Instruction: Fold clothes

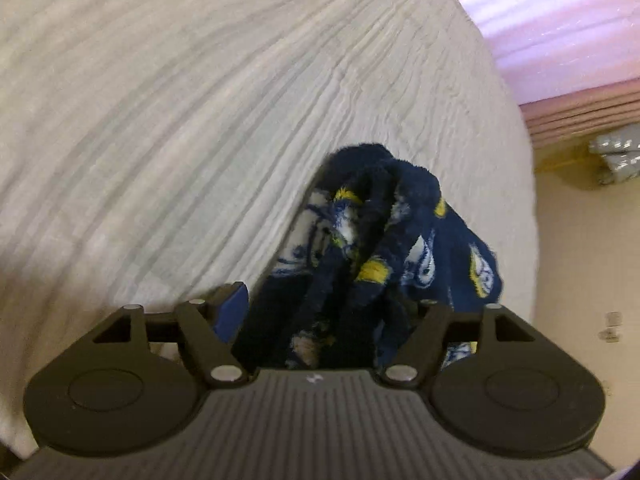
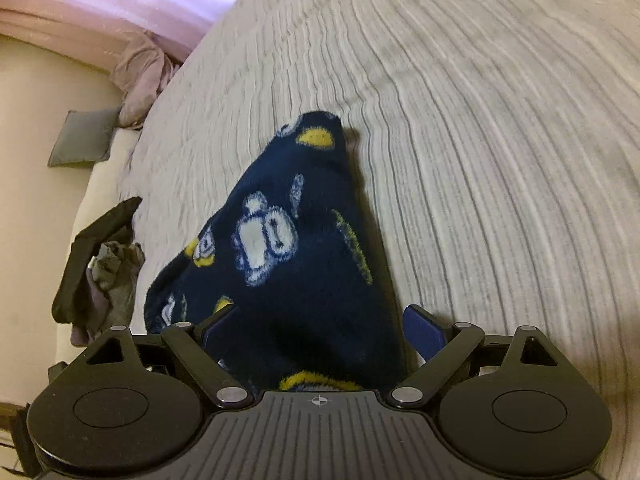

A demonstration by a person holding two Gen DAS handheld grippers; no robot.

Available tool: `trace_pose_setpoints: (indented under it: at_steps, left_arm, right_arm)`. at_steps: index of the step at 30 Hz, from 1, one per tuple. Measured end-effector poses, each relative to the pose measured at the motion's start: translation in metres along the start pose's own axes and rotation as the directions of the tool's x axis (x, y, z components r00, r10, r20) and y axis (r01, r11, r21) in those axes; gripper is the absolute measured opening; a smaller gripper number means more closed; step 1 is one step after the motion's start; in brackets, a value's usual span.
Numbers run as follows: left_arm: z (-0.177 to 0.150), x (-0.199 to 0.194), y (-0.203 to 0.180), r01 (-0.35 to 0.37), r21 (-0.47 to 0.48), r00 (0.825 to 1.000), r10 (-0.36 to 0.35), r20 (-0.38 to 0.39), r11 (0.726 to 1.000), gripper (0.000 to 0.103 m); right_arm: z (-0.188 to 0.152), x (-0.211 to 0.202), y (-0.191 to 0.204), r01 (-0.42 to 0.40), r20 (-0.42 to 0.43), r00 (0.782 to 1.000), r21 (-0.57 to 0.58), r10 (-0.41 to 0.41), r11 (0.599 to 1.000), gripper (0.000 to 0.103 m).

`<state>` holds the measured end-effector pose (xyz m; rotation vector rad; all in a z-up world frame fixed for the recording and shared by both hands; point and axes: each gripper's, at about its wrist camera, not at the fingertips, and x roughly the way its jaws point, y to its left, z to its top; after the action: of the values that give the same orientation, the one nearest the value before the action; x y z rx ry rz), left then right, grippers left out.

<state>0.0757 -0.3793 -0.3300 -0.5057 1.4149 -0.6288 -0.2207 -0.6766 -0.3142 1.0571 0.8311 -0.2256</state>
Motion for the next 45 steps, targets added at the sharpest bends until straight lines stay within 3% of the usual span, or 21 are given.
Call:
trace_pose_setpoints:
  at_steps: [7,10,13,14,15,18,21,25,29,32,34,36,40,45]
  left_arm:
    - [0.002,0.019,0.02,0.111,-0.024,0.992,-0.112,-0.049,0.994,0.071]
    - [0.003,0.026,0.021,0.158,-0.033,0.984,-0.16,-0.076,0.987,0.065]
    - [0.004,0.033,0.015,0.156,0.017,0.984,-0.154,-0.094,0.988,0.06]
    - [0.006,0.035,0.015,0.147,0.033,0.985,-0.143,-0.102,0.989,0.058]
    - [0.007,0.036,0.016,0.14,0.043,0.985,-0.135,-0.108,0.989,0.053]
    - [0.009,0.032,0.009,0.129,0.084,0.986,-0.118,-0.118,0.988,0.041]
    - [0.011,0.027,-0.01,0.102,0.157,0.989,-0.083,-0.126,0.982,0.036]
    - [0.016,0.012,-0.045,0.099,0.225,0.99,-0.073,-0.123,0.969,0.034]
    - [0.019,0.011,-0.096,0.146,0.329,0.982,-0.096,-0.163,0.933,0.033]
    - [0.013,0.038,-0.156,0.229,0.435,0.958,-0.122,-0.261,0.871,0.033]
    - [-0.002,0.072,-0.2,0.3,0.495,0.931,-0.138,-0.338,0.815,0.033]
    - [-0.026,0.113,-0.244,0.37,0.539,0.899,-0.145,-0.414,0.757,0.033]
    - [-0.085,0.203,-0.33,0.475,0.576,0.84,-0.149,-0.521,0.665,0.033]
    - [-0.145,0.302,-0.425,0.559,0.574,0.788,-0.168,-0.592,0.598,0.033]
  right_arm:
    - [-0.004,0.026,-0.023,-0.063,-0.052,0.997,0.03,0.065,0.998,0.091]
    - [-0.002,0.033,-0.033,-0.117,-0.053,0.991,0.074,0.122,0.99,0.09]
    - [0.001,0.039,-0.033,-0.168,-0.062,0.983,0.104,0.175,0.98,0.09]
    - [0.001,0.042,-0.031,-0.157,-0.066,0.984,0.097,0.163,0.983,0.087]
    - [0.0,0.046,-0.029,-0.143,-0.071,0.986,0.089,0.149,0.986,0.074]
    - [-0.001,0.049,-0.026,-0.122,-0.063,0.99,0.096,0.129,0.988,0.058]
    - [-0.004,0.039,-0.021,-0.118,-0.028,0.992,0.099,0.122,0.988,0.045]
    - [-0.013,0.019,-0.006,-0.088,0.03,0.996,0.093,0.086,0.992,0.042]
    - [-0.025,-0.019,-0.003,-0.131,0.146,0.983,0.129,0.112,0.983,0.041]
    - [-0.036,-0.067,-0.021,-0.151,0.283,0.954,0.187,0.094,0.971,0.042]
    - [-0.042,-0.103,-0.043,-0.151,0.373,0.926,0.234,0.055,0.96,0.042]
    - [-0.049,-0.14,-0.069,-0.152,0.46,0.888,0.288,0.003,0.945,0.042]
    - [-0.045,-0.206,-0.138,-0.124,0.576,0.807,0.383,-0.131,0.915,0.042]
    - [-0.012,-0.272,-0.216,-0.093,0.656,0.714,0.435,-0.245,0.895,0.042]
